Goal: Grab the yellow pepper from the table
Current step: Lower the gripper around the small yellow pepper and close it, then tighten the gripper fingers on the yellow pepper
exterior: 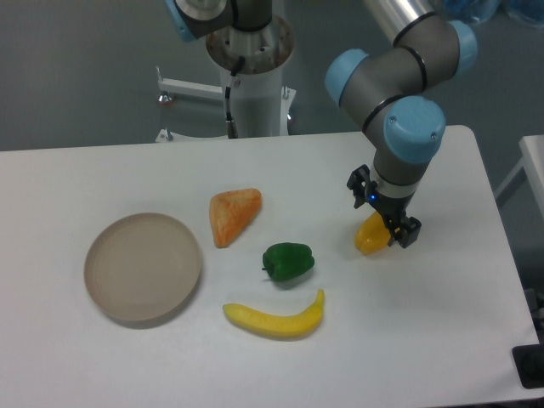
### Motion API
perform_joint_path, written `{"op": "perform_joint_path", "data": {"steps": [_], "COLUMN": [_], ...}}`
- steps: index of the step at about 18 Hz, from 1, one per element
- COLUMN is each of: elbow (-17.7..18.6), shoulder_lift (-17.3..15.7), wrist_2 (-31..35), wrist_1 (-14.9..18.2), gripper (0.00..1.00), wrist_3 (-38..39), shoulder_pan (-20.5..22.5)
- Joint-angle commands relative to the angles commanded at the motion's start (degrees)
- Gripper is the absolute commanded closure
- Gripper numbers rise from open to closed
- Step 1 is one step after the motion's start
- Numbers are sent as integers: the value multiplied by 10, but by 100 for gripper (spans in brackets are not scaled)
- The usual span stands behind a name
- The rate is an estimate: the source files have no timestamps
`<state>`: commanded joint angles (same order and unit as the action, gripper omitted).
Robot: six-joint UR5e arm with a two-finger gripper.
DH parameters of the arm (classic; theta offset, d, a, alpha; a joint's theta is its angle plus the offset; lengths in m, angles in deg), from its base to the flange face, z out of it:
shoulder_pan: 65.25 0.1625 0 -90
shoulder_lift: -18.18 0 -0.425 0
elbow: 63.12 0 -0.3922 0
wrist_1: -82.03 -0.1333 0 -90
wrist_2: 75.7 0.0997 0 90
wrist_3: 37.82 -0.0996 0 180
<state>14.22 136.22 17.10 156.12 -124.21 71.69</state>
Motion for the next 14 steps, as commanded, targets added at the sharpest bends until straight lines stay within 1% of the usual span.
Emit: {"op": "perform_joint_path", "data": {"steps": [3, 7, 9, 12, 14], "elbow": [15, 25, 38, 44, 59], "shoulder_lift": [2, 18, 19, 22, 26], "wrist_2": [26, 27, 27, 26, 26], "wrist_1": [-7, -10, -11, -13, -37], "gripper": [0, 0, 0, 0, 0], "wrist_3": [-5, -6, -6, -10, -29], "shoulder_pan": [1, 2, 2, 4, 4]}}
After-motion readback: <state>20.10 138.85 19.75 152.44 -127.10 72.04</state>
